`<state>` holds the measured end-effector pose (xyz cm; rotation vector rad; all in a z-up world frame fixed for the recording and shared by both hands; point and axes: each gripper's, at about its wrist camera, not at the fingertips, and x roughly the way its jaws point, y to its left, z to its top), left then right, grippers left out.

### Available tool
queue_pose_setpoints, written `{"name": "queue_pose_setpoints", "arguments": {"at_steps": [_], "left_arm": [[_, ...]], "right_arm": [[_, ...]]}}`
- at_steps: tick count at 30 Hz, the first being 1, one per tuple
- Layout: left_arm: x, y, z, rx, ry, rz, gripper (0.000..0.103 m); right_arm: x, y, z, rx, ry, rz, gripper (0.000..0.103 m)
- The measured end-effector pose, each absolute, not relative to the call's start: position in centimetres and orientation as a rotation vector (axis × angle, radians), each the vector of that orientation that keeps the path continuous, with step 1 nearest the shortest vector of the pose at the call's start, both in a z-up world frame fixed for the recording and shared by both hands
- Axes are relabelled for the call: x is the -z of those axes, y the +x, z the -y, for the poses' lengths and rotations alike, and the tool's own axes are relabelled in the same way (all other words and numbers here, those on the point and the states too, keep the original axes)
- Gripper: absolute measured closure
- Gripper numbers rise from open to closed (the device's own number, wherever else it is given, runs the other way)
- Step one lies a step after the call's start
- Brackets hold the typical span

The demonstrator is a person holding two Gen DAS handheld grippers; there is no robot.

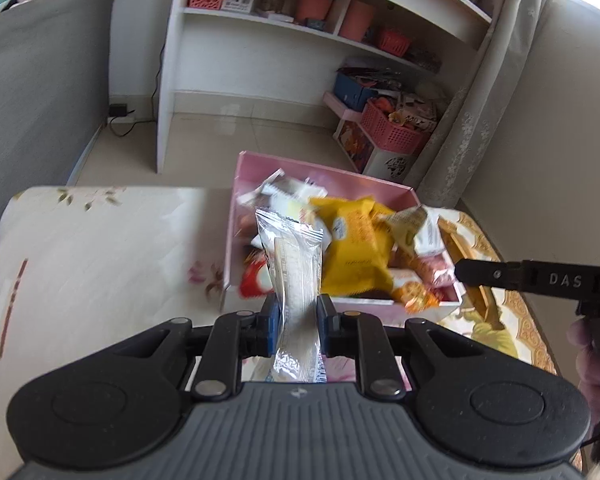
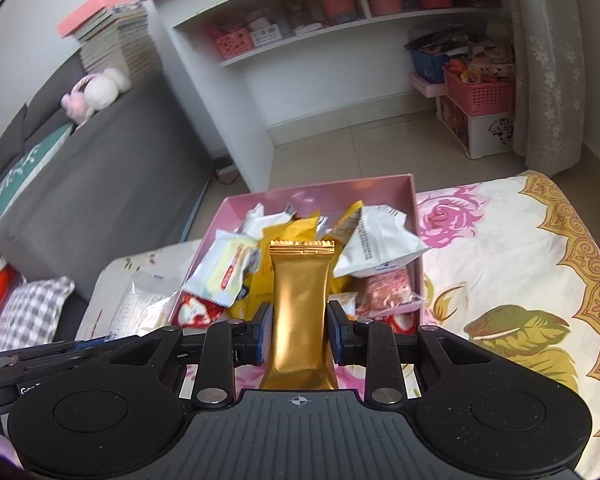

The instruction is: Organize snacks

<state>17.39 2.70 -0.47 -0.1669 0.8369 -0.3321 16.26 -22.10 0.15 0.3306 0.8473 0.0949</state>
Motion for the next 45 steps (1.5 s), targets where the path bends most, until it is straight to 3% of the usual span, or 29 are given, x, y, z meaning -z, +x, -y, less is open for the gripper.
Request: {"name": "queue_pose_setpoints", "arguments": {"at_steps": [16,19,20,21,23,25,27,30,34,40,45], "left_arm": [[2.1,23.3,2.5,0.276,-0.091,-0.808,0.086],[2.2,23.4,2.5,0.272,-0.089,-0.782,0.085],[2.2,23.3,2.5,0.262,-0.085,-0.771,0.079],[2.1,23.1,2.5,0.257,-0.084,-0.763,0.068],[1.9,22.7,2.4,0.270,-0.086,-0.755,0.061],[1.7,22.3,2.4,0.274,-0.073,-0.755,0.059],[1.5,21.8,2.2,0.267,-0.063,-0.756,0.051],[1.0,20.6,1.6,0.266,-0.054,-0.753,0.042],[0.6,18.9,1.0,0.256,-0.020,-0.771,0.040],[0.1,15.5,-0.5,0.212,-0.022,-0.787,0.015],[0.1,12.4,-1.7,0.163,-0.054,-0.808,0.006]], "right_arm": [[2.8,20.0,23.2,-0.073,0.434,-0.732,0.075],[3.2,20.1,23.2,-0.083,0.442,-0.706,0.071],[3.2,20.0,23.2,-0.081,0.444,-0.703,0.071],[3.2,20.0,23.3,-0.078,0.441,-0.710,0.064],[3.0,19.9,23.2,-0.073,0.425,-0.704,0.054],[2.7,19.6,23.0,-0.068,0.403,-0.696,0.051],[2.4,19.3,22.9,-0.066,0.393,-0.699,0.047],[1.8,18.4,22.7,-0.062,0.381,-0.701,0.034],[0.6,16.8,22.4,-0.054,0.348,-0.698,0.028],[-0.8,13.6,21.0,0.007,0.277,-0.730,0.011],[-1.3,10.4,19.0,0.003,0.225,-0.761,0.008]]}}
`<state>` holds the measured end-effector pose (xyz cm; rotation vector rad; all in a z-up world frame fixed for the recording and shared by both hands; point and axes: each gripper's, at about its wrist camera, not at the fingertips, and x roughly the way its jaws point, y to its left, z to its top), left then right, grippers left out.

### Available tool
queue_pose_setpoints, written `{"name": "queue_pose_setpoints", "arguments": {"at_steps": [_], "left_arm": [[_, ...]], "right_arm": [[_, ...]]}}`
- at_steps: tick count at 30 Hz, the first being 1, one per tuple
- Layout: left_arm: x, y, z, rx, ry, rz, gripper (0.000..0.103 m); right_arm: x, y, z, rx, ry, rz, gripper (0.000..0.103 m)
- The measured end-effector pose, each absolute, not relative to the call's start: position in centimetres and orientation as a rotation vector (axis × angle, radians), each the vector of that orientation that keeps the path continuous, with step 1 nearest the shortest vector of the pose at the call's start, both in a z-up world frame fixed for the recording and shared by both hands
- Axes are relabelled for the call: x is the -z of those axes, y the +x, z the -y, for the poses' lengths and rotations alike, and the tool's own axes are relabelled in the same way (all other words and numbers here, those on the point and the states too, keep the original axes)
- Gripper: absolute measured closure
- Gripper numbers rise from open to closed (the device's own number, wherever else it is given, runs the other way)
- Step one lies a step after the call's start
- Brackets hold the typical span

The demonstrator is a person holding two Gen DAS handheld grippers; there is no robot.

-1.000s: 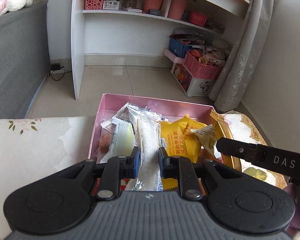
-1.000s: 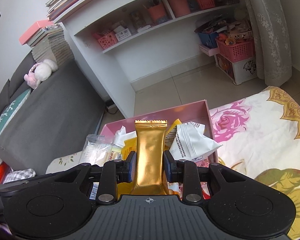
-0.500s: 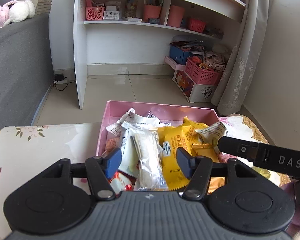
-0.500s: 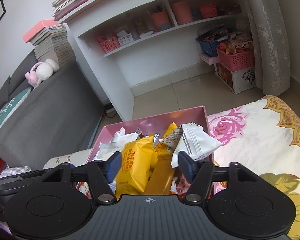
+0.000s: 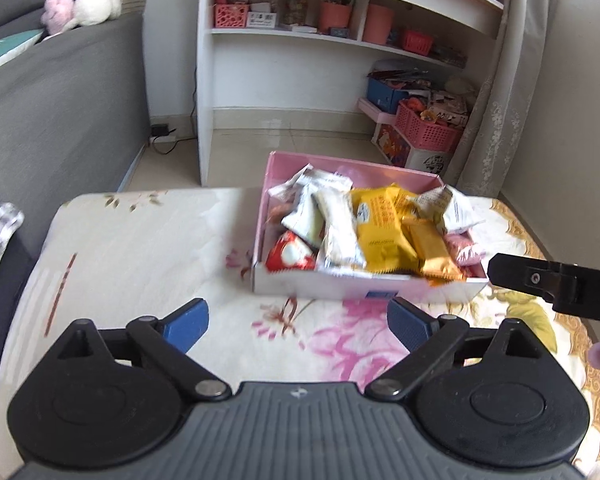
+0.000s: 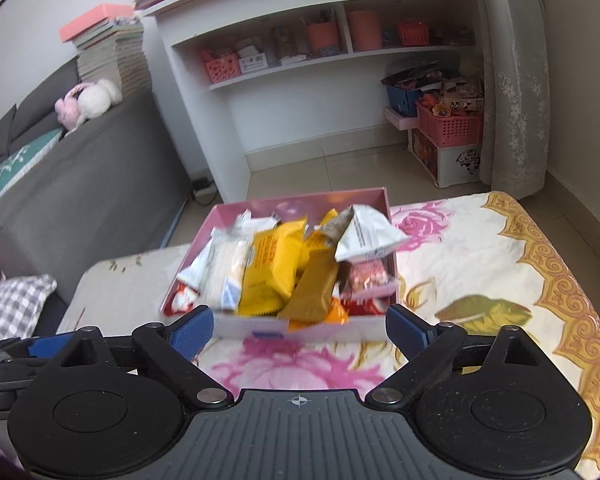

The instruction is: Organize snacks

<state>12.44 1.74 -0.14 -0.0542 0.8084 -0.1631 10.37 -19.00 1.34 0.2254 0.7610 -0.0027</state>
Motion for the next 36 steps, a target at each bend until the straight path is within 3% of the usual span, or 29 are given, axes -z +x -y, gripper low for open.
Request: {"name": "queue_pose_setpoints", "arguments": {"at_steps": [4,7,17,36], "left_arm": [[-0.7,10.1,-2.3,0.096,-0.019,-0.818,0.006],[-2.3,8.1,-2.8,0.068,-0.036,-0.788,0.000],[-7.8,1.3,-1.7,0.000,-0.003,-0.707,0.000],[-8.0,0.3,-0.9,-0.046,0.028,-0.683,0.000]], "right_arm": [[-2.5,7.9,17.2,0.027,0.158,-0.763,0.008],[-3.6,5.8,16.4,0.043,0.137,-0.750,0.005],[-8.0,0.1,15.1,0.105,0.095,-0.706,0.003],[-9.1,-1.2,14.9,0.079,0.088,-0.691,0.001]]}}
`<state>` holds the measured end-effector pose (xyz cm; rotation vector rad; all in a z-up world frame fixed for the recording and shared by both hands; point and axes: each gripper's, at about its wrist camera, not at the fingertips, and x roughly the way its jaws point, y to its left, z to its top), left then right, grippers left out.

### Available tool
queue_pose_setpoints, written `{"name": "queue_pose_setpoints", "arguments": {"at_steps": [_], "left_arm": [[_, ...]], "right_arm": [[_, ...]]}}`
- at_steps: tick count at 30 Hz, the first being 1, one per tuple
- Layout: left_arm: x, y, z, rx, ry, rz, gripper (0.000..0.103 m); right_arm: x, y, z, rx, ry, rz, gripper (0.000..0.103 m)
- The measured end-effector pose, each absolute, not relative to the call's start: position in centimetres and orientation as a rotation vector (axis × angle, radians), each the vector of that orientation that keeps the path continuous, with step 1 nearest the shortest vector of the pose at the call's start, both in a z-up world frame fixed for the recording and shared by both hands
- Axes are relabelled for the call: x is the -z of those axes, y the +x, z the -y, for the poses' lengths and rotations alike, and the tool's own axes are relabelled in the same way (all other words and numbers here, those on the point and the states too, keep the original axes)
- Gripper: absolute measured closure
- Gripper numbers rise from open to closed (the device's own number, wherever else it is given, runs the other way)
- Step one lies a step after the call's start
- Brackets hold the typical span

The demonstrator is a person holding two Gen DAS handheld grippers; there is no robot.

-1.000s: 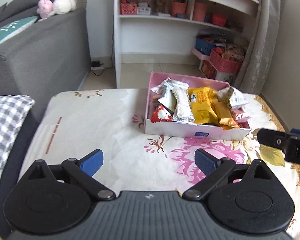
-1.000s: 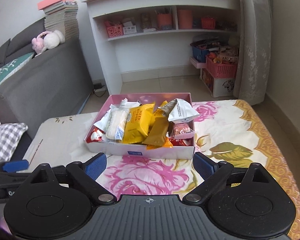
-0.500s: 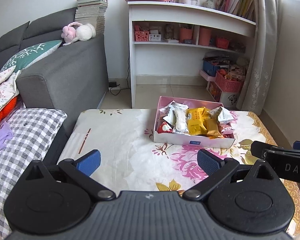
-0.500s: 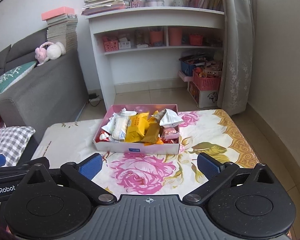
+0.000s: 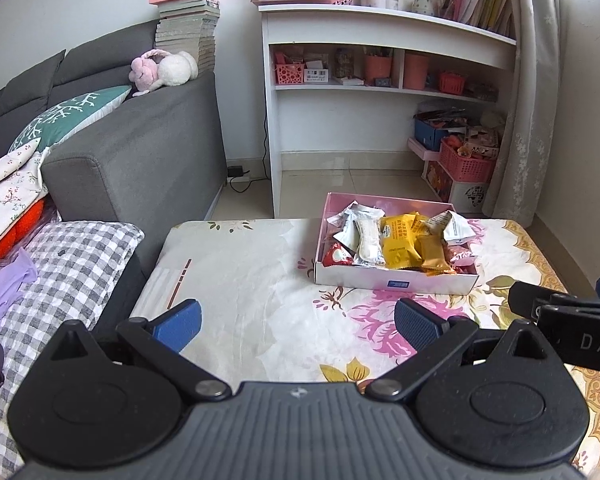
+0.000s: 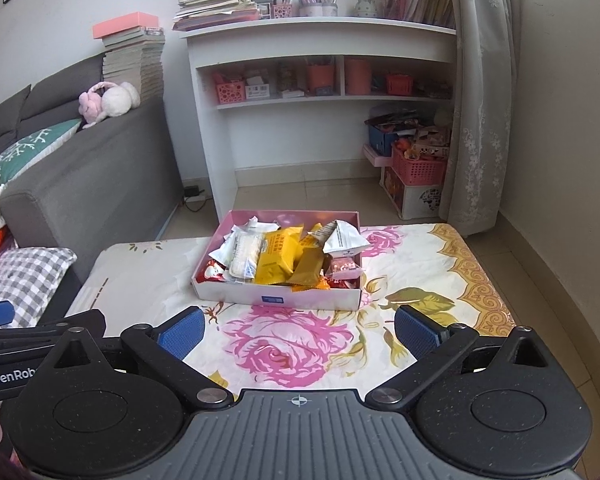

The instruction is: Organize snacks

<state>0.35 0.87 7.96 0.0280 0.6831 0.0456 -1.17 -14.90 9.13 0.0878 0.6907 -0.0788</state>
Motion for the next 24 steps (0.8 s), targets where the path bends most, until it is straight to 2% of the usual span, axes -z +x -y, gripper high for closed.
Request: {"name": "queue_pose_setpoints", "arguments": {"at_steps": [24], "left_arm": [[-7.79,0.38,-0.98,-0.056,0.029,-0.697,0.000]], "right_arm": [[-9.11,-1.19,14.82,0.060,0.093,-0.696,0.001]]}}
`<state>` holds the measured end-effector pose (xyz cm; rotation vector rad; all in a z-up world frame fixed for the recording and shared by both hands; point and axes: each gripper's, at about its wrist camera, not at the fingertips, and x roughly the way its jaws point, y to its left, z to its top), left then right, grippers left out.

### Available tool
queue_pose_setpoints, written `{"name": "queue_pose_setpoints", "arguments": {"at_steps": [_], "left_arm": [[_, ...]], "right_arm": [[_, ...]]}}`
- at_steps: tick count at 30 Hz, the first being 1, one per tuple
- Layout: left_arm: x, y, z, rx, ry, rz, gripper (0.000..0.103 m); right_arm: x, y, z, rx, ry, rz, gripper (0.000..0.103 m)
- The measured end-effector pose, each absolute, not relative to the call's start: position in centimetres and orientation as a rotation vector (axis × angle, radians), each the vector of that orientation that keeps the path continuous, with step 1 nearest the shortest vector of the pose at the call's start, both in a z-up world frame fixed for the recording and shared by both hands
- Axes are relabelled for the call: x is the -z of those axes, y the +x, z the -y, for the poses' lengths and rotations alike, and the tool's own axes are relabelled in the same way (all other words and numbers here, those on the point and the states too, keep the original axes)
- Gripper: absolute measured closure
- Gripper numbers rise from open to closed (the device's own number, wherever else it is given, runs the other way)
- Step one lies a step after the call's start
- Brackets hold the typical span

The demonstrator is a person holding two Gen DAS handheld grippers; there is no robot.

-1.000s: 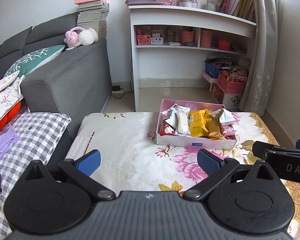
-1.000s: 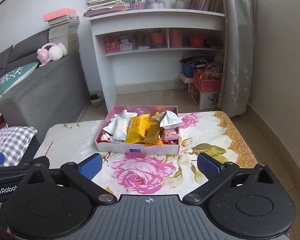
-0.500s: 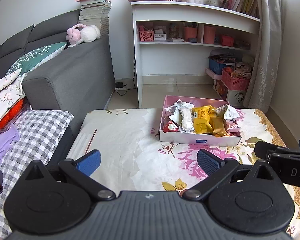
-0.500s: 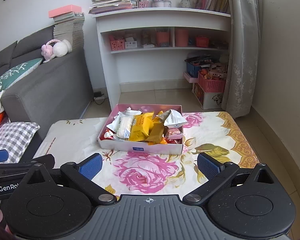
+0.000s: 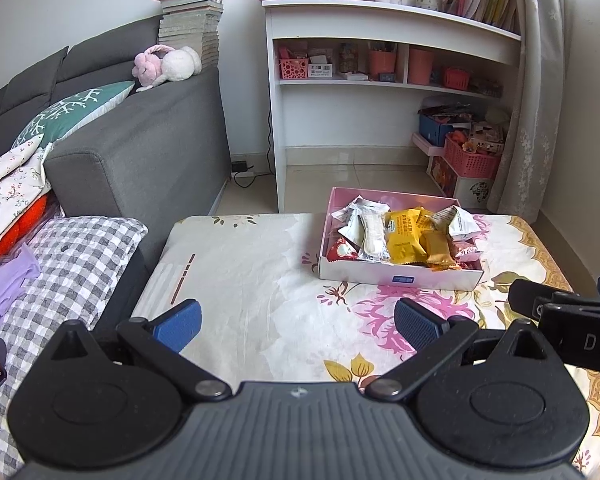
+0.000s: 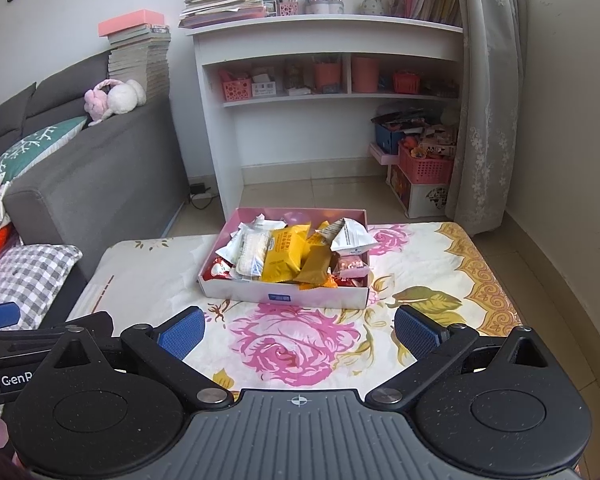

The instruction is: Organize snacks

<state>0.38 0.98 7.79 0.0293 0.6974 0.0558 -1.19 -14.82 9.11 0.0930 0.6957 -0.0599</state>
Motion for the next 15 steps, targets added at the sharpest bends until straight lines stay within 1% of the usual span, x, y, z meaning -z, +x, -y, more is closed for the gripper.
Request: {"name": "queue_pose_setpoints", "arguments": {"at_steps": [15], "left_arm": [[-7.65,0.40,-0.73,-0.052,0.031,-0.713,0.000]], "right_arm": [[-9.10,-1.12,15.04,0.062,0.097,-0.694,0.001]]}}
